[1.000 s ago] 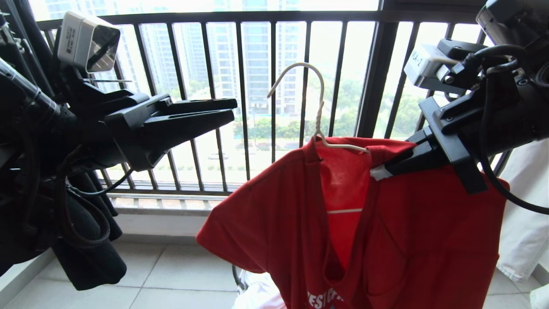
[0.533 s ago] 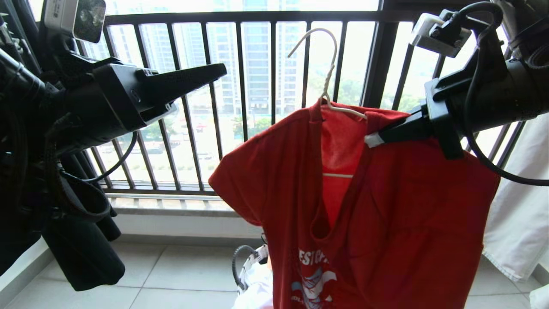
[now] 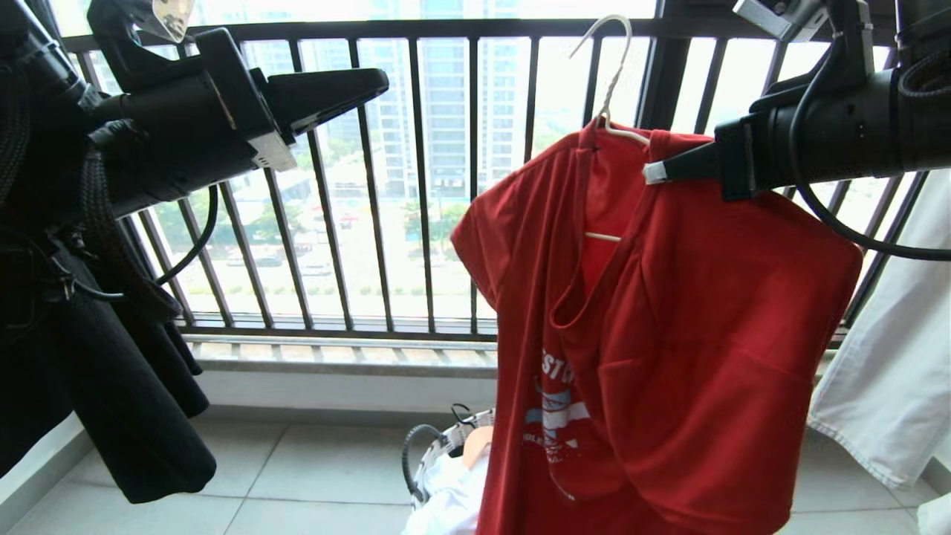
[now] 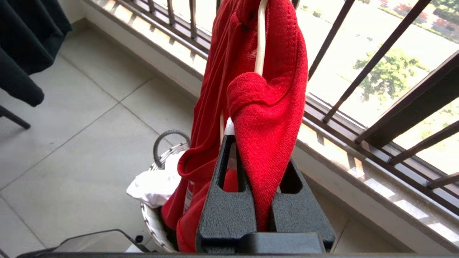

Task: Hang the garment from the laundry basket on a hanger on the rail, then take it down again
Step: Hang the clothes rack on the clothesline

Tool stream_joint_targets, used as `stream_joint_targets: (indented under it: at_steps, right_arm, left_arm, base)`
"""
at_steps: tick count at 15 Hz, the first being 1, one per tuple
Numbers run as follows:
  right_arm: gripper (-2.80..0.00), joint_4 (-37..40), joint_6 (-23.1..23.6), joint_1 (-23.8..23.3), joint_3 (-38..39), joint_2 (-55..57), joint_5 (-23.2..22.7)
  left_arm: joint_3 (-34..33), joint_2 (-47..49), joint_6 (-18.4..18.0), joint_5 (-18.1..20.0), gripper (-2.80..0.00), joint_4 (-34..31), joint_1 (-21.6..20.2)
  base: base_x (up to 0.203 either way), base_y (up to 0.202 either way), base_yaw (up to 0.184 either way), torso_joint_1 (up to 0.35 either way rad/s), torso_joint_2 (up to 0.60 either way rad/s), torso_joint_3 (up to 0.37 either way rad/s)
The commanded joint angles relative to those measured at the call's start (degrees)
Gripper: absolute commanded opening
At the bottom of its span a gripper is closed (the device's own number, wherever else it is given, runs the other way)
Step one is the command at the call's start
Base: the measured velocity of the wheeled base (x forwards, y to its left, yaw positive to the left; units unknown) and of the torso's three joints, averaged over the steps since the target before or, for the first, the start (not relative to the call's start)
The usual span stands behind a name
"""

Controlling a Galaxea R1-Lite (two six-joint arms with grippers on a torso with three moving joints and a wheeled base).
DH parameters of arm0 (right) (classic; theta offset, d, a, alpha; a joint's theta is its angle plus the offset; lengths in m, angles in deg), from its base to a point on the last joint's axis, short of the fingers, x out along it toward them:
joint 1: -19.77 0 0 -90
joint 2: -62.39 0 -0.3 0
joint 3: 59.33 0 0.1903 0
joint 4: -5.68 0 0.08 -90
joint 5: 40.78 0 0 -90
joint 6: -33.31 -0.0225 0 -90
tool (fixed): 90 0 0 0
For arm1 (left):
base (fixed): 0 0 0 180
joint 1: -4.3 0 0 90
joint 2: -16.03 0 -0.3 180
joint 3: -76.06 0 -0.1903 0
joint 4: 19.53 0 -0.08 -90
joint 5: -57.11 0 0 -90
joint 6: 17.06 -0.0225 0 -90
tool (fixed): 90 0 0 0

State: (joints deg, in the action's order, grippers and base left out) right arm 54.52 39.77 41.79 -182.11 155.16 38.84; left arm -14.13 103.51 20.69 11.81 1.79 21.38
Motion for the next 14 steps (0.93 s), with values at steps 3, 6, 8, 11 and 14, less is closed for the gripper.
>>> stream_joint_targets:
  at_steps: [3, 6, 8, 11, 14]
  right_arm:
    - [-2.80, -18.05, -3.89, -0.12, 13.74, -1.99, 10.36]
    - [-2.80, -28.35, -6.78, -1.10, 20.67, -3.51, 15.92]
    - [-2.80, -29.34, -6.86, -1.27, 20.76, -3.68, 16.40]
    - [-2.80, -29.34, -6.98, -2.93, 21.35, -3.56, 16.04]
    - [-2.80, -29.34, -7.06, -3.21, 22.63, -3.86, 16.12]
  left_arm:
    - [7.65, 2.54, -2.52, -3.76, -2.80, -15.57, 1.88]
    - [13.08, 4.43, -13.58, -18.15, -2.80, -28.82, 4.84]
    - [14.59, 5.11, -19.46, -29.94, -2.80, -32.37, 7.91]
    - [15.04, 5.07, -22.79, -36.09, -2.80, -33.60, 9.89]
    - [15.04, 4.98, -22.90, -36.09, -2.80, -33.87, 9.90]
  base:
    - [0.000, 0.000, 0.000, 0.000, 0.00, 0.000]
    - [0.000, 0.000, 0.000, 0.000, 0.00, 0.000]
    - [0.000, 0.000, 0.000, 0.000, 0.00, 0.000]
    - [0.000, 0.000, 0.000, 0.000, 0.00, 0.000]
    - [0.000, 0.000, 0.000, 0.000, 0.00, 0.000]
